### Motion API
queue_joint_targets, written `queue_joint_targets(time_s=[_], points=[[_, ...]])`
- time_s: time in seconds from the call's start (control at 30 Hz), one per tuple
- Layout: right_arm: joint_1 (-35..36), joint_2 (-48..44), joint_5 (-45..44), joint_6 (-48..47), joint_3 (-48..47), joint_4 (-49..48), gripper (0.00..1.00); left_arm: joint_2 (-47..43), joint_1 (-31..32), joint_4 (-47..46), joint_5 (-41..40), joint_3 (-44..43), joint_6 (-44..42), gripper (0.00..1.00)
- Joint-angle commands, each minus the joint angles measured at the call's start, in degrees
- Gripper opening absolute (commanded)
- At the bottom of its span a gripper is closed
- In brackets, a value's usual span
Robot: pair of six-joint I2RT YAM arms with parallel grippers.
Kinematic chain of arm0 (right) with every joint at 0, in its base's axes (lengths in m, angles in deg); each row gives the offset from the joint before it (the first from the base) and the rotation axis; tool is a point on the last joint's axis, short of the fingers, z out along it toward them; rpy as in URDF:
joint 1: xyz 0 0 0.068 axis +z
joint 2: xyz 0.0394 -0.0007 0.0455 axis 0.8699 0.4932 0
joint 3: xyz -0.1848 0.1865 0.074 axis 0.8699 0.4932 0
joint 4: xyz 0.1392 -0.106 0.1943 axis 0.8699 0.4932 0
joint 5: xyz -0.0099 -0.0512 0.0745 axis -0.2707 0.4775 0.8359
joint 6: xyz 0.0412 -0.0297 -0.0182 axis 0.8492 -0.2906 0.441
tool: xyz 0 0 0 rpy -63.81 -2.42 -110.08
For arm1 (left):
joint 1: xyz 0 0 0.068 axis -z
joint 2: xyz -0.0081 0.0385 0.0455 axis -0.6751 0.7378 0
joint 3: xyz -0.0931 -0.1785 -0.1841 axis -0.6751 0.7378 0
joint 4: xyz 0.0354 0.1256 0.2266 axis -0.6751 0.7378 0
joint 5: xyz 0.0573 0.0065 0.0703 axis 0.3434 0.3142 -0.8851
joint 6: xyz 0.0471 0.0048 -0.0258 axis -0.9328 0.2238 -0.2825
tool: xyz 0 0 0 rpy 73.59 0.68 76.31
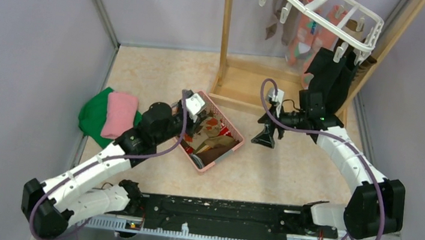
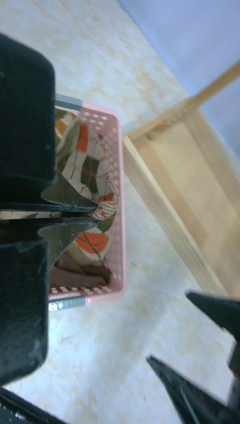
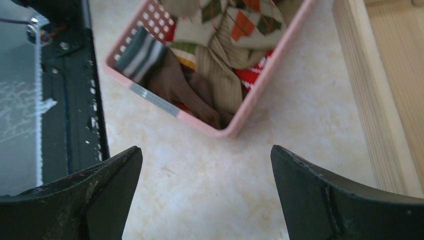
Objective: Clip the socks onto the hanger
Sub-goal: Pick up the sock from the bin.
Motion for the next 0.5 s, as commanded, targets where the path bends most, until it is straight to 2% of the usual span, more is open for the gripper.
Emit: queue_joint_targets(time_s=[0.0,0.27,0.47], points=[[2.8,1.59,10.76,-0.7,-6.44,-1.71,0.98,-5.63,-0.09,-24.46,11.64,7.12,0.25,0.0],[6.44,4.17,11.04,-0.22,-13.72,-2.24,0.98,-1.8,-2.48,-30.23,23.78,4.76,11.15,0.0],[6.46,2.46,13.79,-3.16,-9.41,-2.2,0.98,0.62,-7.37,-41.42,33.24,6.51,24.29,0.0]])
